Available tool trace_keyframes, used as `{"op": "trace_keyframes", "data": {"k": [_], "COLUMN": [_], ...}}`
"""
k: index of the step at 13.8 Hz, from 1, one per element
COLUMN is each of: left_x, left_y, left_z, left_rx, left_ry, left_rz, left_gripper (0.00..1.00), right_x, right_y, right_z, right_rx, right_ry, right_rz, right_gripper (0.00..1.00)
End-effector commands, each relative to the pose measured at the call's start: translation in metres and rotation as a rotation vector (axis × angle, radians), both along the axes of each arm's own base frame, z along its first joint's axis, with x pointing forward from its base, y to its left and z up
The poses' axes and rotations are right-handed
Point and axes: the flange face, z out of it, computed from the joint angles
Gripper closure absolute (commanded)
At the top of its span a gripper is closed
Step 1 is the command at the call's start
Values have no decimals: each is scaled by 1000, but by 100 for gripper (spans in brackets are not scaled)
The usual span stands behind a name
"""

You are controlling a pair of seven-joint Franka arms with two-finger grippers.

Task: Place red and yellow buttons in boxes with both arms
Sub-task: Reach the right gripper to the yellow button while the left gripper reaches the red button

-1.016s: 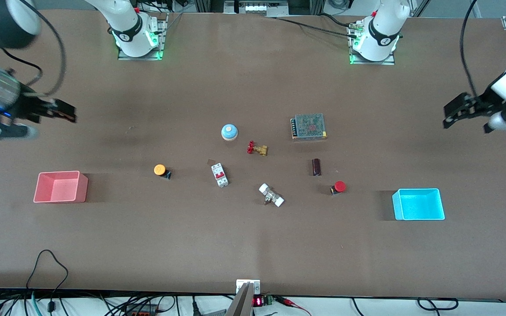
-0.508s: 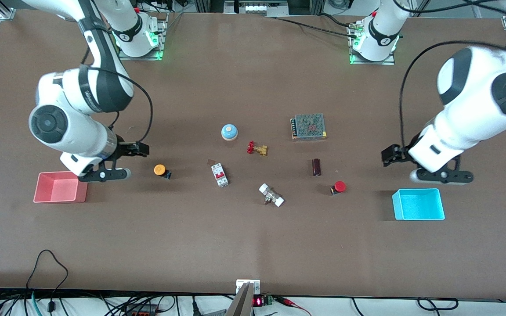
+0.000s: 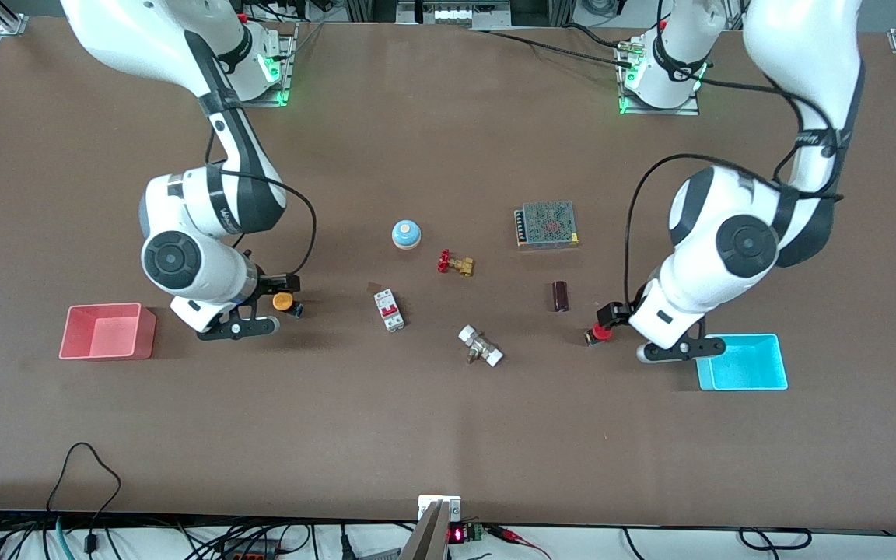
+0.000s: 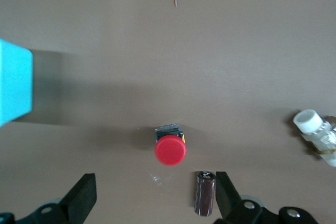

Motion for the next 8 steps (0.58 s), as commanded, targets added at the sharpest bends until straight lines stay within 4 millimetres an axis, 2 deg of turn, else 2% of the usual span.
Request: {"op": "trace_keyframes", "data": {"k": [1,4,5,8], "left_x": [1,-2,-3,-8], "left_y": [-12,-23,-24,-24], "left_z": [-31,-74,-83,-102], "left_rx": [4,39,54,77], "left_ry": [18,27,32,52], "left_rz": [42,62,62,55], "left_gripper": [0,0,0,0], "right_x": [5,7,8,5], "right_y": [7,9,8,13], "right_z": [-15,-25,-25,-52], "right_rx": [4,-2,-2,-20], "right_ry": [-23,-43,-45,-30], "right_rz": [-29,-70,-77,-104], "right_gripper": [0,0,0,0]}}
